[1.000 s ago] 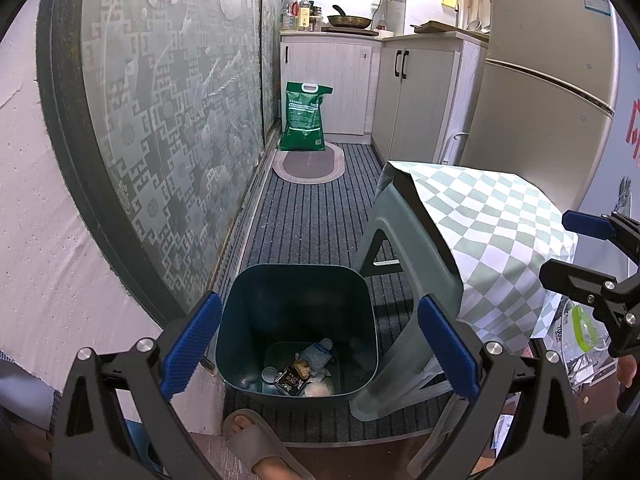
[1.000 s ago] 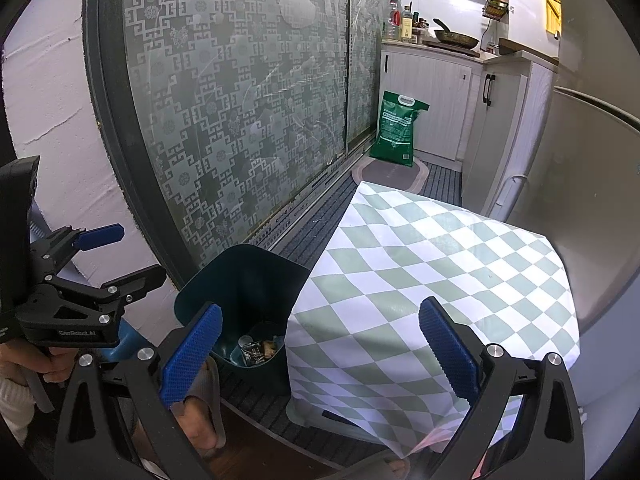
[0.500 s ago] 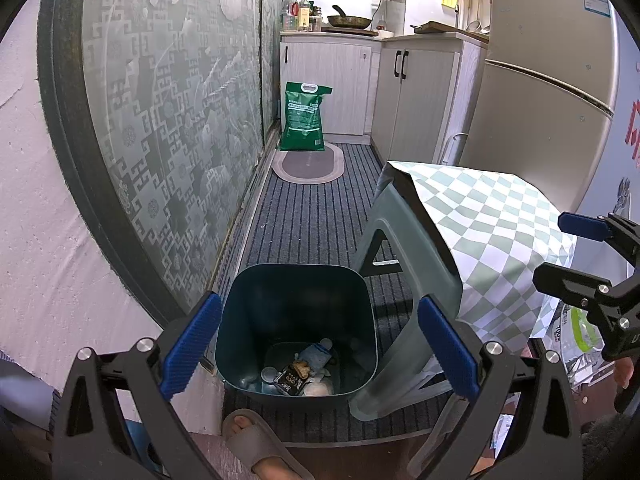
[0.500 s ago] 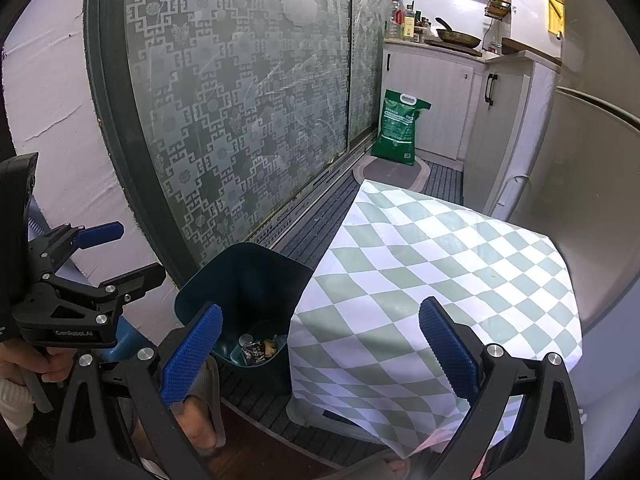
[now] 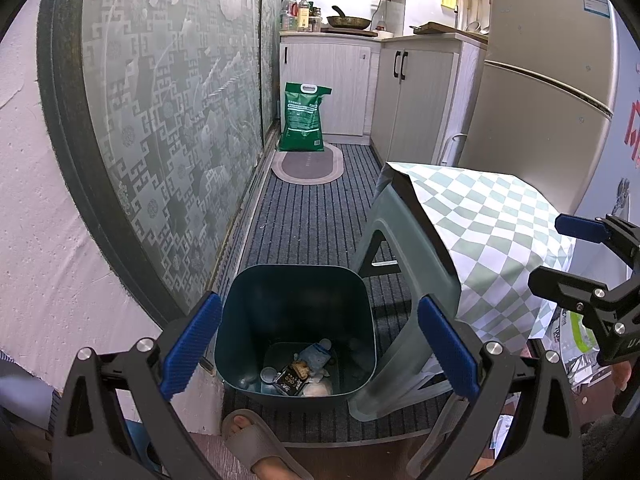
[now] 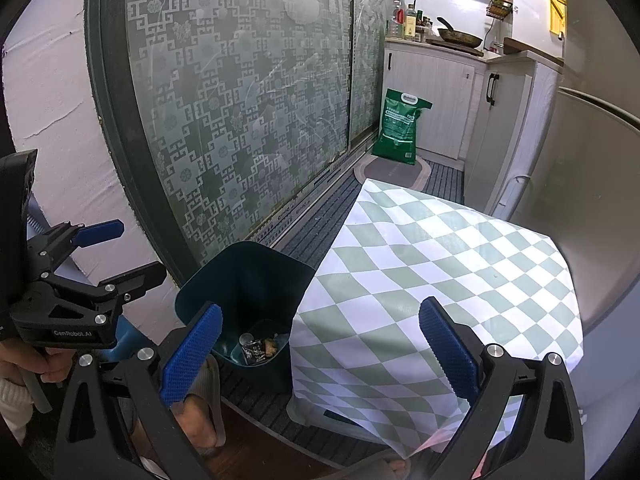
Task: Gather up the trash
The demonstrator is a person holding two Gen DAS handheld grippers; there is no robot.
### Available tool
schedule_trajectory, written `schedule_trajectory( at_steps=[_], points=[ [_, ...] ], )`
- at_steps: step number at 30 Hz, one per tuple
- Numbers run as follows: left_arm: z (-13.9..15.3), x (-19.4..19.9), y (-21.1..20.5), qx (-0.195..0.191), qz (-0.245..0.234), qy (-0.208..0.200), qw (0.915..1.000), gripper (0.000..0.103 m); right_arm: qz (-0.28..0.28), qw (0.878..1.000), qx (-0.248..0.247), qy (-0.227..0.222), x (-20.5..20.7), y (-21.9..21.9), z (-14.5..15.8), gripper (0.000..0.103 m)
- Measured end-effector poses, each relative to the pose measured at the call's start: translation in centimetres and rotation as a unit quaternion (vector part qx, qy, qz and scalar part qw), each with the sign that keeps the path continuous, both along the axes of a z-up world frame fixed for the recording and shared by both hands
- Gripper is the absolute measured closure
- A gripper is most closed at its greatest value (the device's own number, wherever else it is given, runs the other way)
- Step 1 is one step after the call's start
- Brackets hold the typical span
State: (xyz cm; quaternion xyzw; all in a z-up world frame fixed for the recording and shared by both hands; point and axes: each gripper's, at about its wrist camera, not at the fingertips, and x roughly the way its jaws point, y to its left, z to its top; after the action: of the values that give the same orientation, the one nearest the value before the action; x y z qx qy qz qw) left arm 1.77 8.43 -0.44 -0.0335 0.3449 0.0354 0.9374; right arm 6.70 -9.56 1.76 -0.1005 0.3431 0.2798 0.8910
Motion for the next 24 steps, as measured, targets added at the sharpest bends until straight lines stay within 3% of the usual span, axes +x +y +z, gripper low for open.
schedule_trajectory(
  at_steps=[24],
  points=[
    [0.04, 0.02, -0.08, 0.0, -0.002, 0.0, 1.0, 0.003, 0.0, 1.0, -0.001, 0.0, -0.02, 0.14, -0.11, 0.004]
  ],
)
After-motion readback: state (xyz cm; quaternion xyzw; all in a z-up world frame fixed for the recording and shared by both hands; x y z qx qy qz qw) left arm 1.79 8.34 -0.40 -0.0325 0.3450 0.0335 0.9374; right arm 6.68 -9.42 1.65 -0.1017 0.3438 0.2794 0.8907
